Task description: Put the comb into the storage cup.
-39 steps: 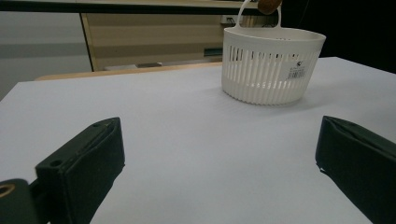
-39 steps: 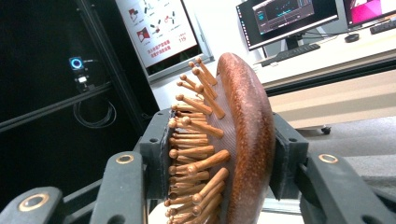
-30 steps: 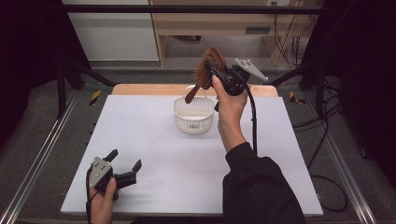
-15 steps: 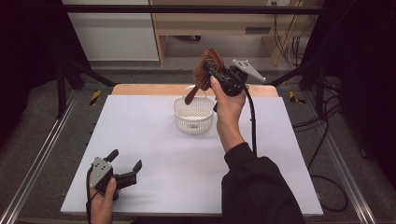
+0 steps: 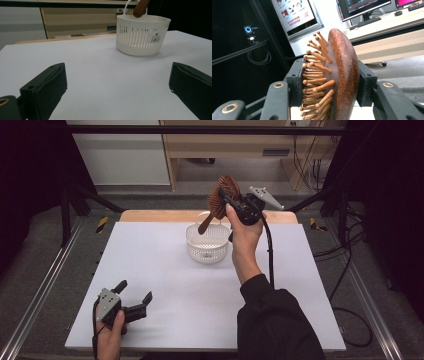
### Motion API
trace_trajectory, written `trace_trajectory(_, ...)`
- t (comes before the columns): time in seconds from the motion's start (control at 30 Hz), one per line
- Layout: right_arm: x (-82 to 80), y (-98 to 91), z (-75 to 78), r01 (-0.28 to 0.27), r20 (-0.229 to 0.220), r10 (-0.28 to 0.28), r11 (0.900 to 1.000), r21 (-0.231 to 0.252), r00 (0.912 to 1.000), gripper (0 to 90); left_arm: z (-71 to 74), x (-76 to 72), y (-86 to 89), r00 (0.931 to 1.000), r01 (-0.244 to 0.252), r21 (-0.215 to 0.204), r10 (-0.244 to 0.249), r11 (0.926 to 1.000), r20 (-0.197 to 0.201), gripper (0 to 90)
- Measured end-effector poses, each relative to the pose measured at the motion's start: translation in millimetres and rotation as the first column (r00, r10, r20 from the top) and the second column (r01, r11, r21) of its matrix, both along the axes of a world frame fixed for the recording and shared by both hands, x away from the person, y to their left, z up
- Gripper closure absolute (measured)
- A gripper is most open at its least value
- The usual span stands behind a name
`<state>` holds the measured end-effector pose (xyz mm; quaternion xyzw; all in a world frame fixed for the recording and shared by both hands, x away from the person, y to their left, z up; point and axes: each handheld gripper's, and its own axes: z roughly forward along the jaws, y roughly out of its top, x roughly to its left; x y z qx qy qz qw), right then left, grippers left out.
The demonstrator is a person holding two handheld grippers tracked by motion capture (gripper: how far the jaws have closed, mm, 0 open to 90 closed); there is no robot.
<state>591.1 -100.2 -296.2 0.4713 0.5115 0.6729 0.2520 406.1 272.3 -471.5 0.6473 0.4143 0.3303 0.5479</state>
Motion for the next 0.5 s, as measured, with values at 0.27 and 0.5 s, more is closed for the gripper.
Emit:
trace_trajectory(0.27,0.3,0.4,-1.8,0.002,-0.005,-0.002,1.0000,0.000,1.0000,50.4,0.1,-0.1,-0.1,1.0000,-0.001,-0.004,0.001,1.0000,0.003,1.6)
trace_trajectory(0.5,0.6,-0.1,-4.6,0.004,-0.010,-0.004,1.0000,0.000,0.9999,50.3,0.1,-0.1,-0.1,1.0000,-0.001,-0.005,0.001,1.0000,0.004,1.4)
